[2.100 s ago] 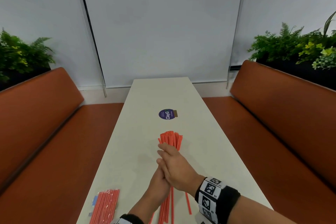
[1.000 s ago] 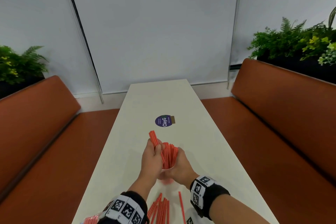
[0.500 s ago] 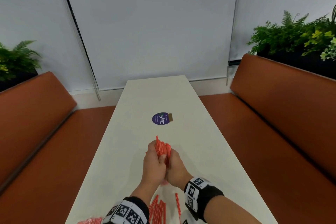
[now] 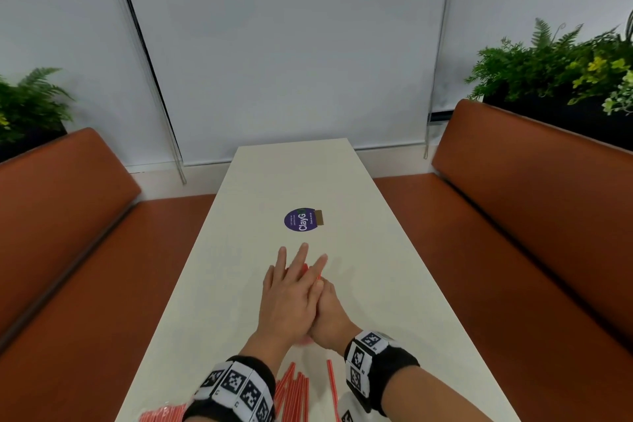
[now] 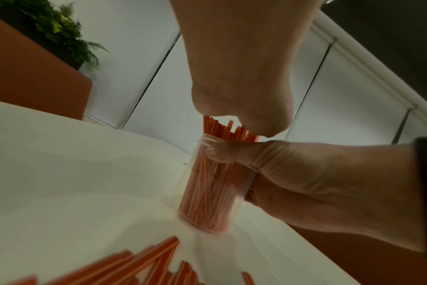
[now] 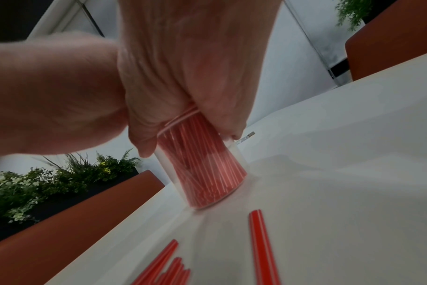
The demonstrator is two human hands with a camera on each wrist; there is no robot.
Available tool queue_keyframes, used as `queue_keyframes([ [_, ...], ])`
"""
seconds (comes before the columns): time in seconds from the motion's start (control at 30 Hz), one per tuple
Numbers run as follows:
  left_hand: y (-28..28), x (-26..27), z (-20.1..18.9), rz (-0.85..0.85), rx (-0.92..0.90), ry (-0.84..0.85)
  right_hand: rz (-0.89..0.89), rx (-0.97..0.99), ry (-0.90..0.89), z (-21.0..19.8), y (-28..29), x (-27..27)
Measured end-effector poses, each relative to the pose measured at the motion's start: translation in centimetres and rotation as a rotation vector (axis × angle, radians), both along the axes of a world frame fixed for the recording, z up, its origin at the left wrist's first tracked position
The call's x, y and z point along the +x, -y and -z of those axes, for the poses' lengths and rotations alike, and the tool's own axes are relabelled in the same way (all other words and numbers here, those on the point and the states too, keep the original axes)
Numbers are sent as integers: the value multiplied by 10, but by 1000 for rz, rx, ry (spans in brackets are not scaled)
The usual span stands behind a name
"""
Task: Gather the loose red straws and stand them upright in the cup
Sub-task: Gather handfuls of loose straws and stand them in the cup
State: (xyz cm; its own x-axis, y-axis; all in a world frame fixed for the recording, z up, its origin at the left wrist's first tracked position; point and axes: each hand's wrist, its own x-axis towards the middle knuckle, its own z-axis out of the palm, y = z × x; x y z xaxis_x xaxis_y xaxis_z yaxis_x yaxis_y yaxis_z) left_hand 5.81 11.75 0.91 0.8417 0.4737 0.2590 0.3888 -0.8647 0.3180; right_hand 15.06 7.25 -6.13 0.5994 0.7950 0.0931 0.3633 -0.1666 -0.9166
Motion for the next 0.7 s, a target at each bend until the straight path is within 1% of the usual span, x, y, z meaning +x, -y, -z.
queue_keyframes([
  [0.03, -3, 2, 3, -5, -5, -36, -17, -50, 178, 1, 3, 2],
  [0.07, -6, 4, 4, -17, -12, -85, -10, -109, 267, 7, -5, 1],
  [0.1, -9, 6, 6, -18, -29, -91, -2, -114, 275, 11, -6, 2],
  [0.13, -10, 6, 7, -24, -43, -94, 14, -108, 136, 14, -7, 1],
  [0.17, -11, 6, 7, -22, -49, -71, -2, -114, 59, 17, -7, 0],
  [0.23, -14, 6, 6, -12, -50, -49, -5, -82, 14, 27, -10, 9],
  [0.33, -15, 3, 5, -4, -56, -32, -2, -59, -64, 9, 0, 3],
  [0.43, -12, 0, 5, 5, 13, -76, -31, -116, -18, 1, 8, -1],
  [0.5, -12, 2, 4, 27, -16, -107, -28, -121, -14, -4, 11, -3],
  [0.57, -15, 5, 2, 33, -46, -94, -15, -90, -26, -5, 10, -5],
  [0.7, -20, 6, -1, 45, -116, -66, 31, -113, -54, 0, 2, -5],
])
